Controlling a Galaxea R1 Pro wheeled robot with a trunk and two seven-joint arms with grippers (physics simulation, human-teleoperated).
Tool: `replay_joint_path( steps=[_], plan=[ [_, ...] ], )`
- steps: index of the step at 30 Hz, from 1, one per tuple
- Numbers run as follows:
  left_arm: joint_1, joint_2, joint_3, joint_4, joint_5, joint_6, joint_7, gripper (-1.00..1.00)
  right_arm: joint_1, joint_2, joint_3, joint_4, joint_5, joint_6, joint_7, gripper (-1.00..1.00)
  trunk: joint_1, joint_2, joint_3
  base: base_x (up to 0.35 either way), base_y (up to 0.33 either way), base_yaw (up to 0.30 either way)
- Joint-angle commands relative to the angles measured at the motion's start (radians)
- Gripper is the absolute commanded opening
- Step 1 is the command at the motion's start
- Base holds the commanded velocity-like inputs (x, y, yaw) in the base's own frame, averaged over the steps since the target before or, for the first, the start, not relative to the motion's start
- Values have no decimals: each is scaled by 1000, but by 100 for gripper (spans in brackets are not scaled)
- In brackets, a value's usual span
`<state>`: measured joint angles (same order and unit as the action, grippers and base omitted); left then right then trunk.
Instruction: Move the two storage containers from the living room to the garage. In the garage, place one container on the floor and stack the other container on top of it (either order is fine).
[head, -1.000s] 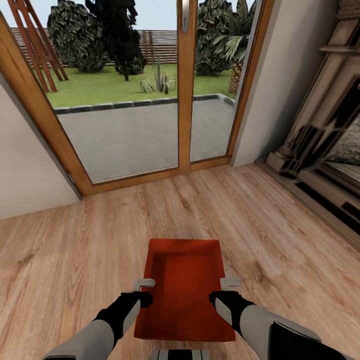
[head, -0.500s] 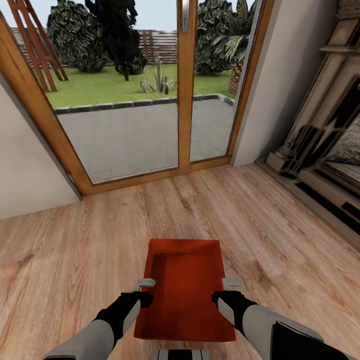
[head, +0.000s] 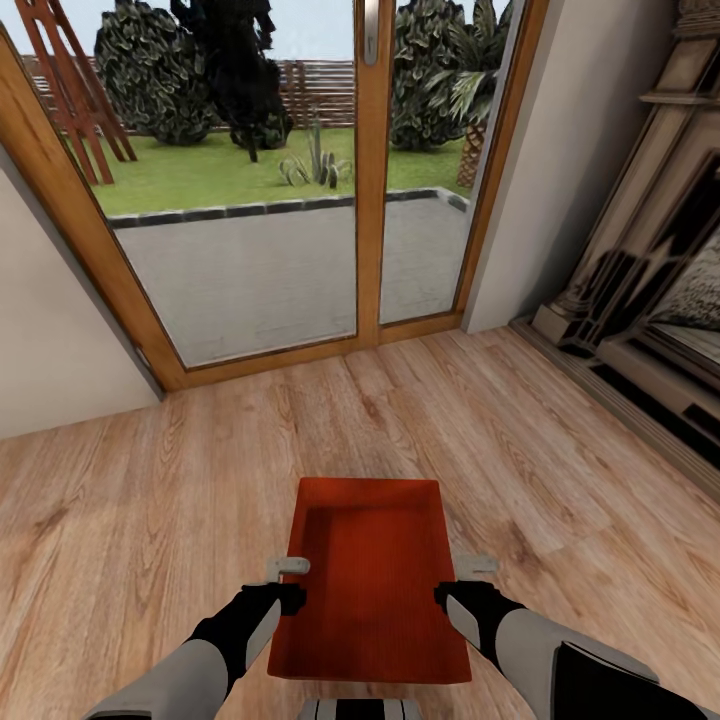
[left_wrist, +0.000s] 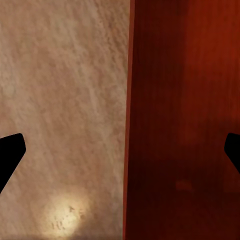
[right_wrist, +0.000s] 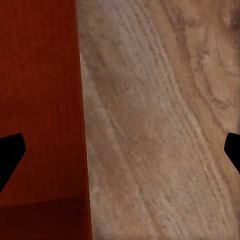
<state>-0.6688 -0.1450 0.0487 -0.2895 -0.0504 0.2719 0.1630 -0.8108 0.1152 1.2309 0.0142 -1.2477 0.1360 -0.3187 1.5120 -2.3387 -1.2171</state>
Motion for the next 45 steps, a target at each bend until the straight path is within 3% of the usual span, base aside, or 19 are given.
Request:
replay_joint_path(
  steps=[1,21,30,45],
  plan=[
    [0,-1,5,-2,-5,6,1,100,-1,1,8,1,-4,5,-2,100,0,0,-1,0,0,0],
    [0,1,5,-2,-5,6,2,100,-1,5,11,-2,-2,5,-1,100,0,0,-1,0,0,0],
    [0,1,5,-2,-5,6,2,100,-1,4,12,-2,53,5,6,100,0,0,-1,0,0,0],
    [0,1,5,-2,-5,6,2,100,-1,4,12,-3,93,6,9,100,0,0,-1,0,0,0]
  ],
)
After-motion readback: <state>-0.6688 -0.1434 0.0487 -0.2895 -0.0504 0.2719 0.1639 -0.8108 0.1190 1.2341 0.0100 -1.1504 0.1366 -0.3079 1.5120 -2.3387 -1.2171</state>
